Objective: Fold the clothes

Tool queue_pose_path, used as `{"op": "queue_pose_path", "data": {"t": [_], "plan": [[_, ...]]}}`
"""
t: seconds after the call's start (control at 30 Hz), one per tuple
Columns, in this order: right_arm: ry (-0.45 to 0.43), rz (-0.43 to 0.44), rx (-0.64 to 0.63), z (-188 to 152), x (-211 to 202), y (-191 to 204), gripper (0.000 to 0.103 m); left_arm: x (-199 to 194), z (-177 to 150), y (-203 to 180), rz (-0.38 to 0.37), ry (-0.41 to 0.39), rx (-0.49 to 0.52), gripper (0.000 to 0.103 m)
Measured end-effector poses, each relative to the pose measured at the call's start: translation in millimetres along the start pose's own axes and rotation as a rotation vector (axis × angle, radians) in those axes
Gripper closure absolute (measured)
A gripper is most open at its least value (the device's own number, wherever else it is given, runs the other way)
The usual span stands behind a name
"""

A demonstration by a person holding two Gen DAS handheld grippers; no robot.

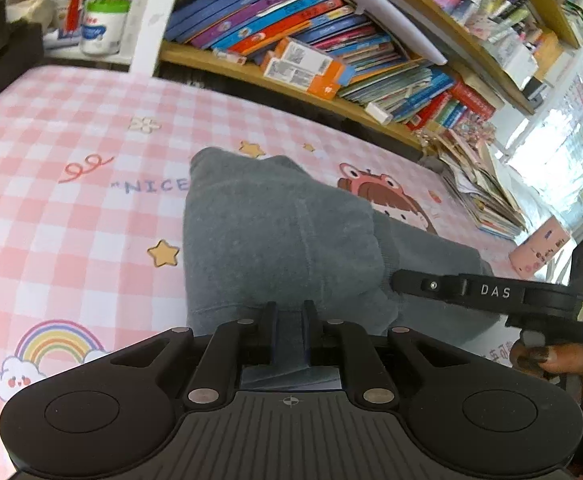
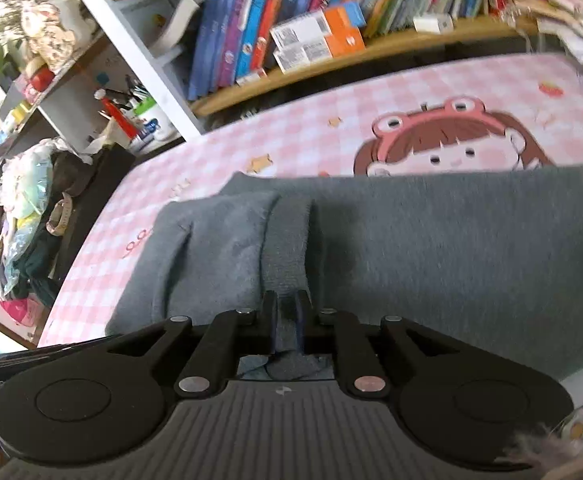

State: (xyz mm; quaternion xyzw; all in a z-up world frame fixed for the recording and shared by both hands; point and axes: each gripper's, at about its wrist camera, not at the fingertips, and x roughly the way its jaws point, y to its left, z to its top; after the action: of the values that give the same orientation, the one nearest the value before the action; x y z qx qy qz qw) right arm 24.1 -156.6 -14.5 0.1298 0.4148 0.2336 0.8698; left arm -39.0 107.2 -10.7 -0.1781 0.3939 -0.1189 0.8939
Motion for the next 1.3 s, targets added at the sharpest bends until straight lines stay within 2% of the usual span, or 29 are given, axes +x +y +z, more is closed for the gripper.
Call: {"op": "queue_pose_path", "data": {"t": [0.23, 0.37, 0.43, 0.47, 0.53, 0.6, 0.63, 0.97, 1.3], "plan": [[-0.027, -0.041, -0.056, 0.7, -17.0, 5.1, 0.093, -6.5, 4.2, -15.6, 0.001, -0.033, 0.087, 0.082], [-0.037, -0.104, -0.013, -2.0, -24.6, -5.2, 0.077, -10.1, 6.0, -18.0, 0.003, -0.050, 0.099, 0.066], [-0.041, -0.136, 0.009, -3.4, -28.4, -10.3, 0.066, -10.2, 6.7, -17.8, -0.002, -0.048, 0.098, 0.064], [-0.044, -0.152, 0.019, -4.0, -30.3, -12.9, 0.057, -9.9, 6.8, -17.7, -0.004, -0.046, 0.100, 0.064], [-0.049, -0.183, 0.041, -5.4, -34.1, -18.0, 0.048, -8.7, 7.3, -18.0, -0.005, -0.039, 0.104, 0.063], [-0.051, -0.216, 0.071, -7.1, -36.8, -23.8, 0.043, -6.6, 8.0, -19.2, -0.006, -0.032, 0.111, 0.052], [-0.052, -0.231, 0.087, -8.1, -37.7, -26.6, 0.039, -6.1, 8.4, -20.1, -0.008, -0.032, 0.116, 0.050], [-0.054, -0.299, 0.184, -23.7, -48.3, -44.1, 0.032, 4.3, 7.4, -33.5, -0.039, 0.010, 0.177, 0.036], [-0.057, -0.351, 0.335, -35.0, -64.5, -82.1, 0.032, 19.7, 2.8, -49.3, -0.038, 0.048, 0.174, 0.035]]}}
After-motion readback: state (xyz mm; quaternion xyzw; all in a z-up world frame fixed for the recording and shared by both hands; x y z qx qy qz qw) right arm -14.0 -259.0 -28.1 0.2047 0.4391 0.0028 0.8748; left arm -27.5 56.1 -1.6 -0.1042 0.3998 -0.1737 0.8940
